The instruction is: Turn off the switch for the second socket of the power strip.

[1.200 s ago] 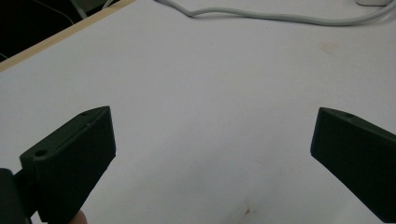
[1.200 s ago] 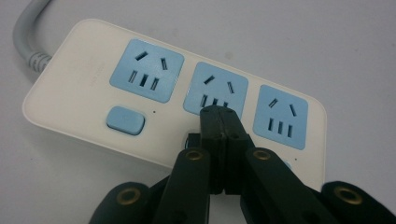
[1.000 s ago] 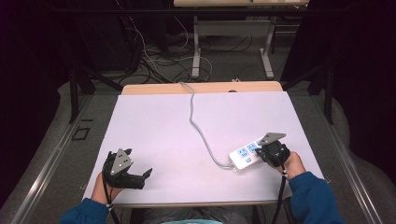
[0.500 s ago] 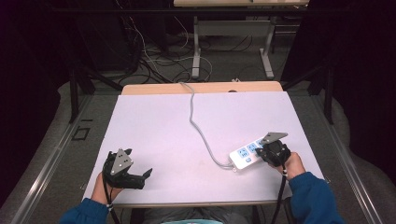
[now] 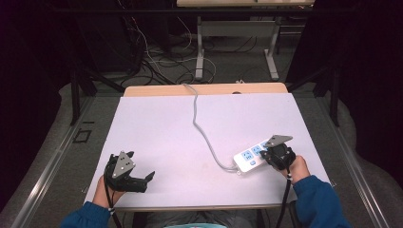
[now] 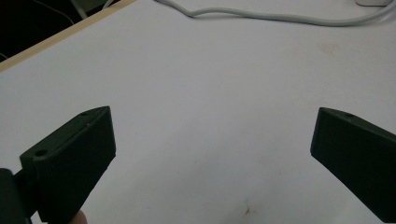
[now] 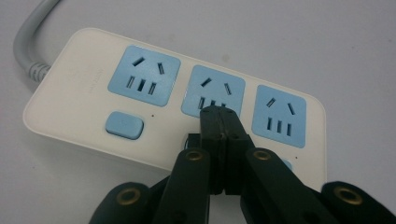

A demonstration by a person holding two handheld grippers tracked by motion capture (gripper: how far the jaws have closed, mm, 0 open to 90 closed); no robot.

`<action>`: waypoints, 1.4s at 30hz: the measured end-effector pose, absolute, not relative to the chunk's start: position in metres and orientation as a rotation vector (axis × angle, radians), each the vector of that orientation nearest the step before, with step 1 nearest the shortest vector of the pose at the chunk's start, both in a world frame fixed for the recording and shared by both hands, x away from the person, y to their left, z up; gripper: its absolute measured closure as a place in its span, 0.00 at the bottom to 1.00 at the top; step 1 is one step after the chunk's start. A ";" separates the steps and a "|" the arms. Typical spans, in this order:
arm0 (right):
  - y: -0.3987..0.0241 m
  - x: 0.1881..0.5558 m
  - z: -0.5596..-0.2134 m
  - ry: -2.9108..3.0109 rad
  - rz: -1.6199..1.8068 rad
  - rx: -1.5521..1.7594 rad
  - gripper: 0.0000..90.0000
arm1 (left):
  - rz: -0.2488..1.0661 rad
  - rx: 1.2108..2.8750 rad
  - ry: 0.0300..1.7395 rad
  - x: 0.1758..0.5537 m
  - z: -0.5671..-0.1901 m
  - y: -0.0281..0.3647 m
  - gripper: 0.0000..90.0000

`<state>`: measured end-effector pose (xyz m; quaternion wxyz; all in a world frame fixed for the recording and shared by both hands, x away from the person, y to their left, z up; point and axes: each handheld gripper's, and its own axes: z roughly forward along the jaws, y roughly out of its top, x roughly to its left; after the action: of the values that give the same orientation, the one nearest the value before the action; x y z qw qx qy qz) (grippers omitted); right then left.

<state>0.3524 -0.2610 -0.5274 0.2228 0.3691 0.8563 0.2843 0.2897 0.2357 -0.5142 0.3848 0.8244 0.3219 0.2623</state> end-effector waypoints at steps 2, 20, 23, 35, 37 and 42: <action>-0.262 0.353 -0.527 2.366 0.794 1.016 1.00 | 0.668 2.101 0.820 0.290 -0.514 0.236 0.00; -0.262 0.352 -0.528 2.350 0.800 1.032 1.00 | 0.664 2.095 0.822 0.290 -0.514 0.236 0.00; -0.262 0.352 -0.527 2.356 0.792 1.031 1.00 | 0.666 2.096 0.822 0.290 -0.514 0.236 0.00; -0.266 0.352 -0.526 2.330 0.801 1.055 1.00 | 0.656 2.090 0.829 0.289 -0.515 0.235 0.00; -0.266 0.352 -0.526 2.333 0.796 1.045 1.00 | 0.654 2.091 0.827 0.290 -0.515 0.235 0.00; -0.266 0.352 -0.526 2.332 0.792 1.049 1.00 | 0.655 2.089 0.830 0.290 -0.515 0.236 0.00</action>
<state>0.3518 -0.2662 -0.5258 0.2302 0.3813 0.8477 0.2880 0.2895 0.2356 -0.5146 0.3896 0.8217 0.3264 0.2578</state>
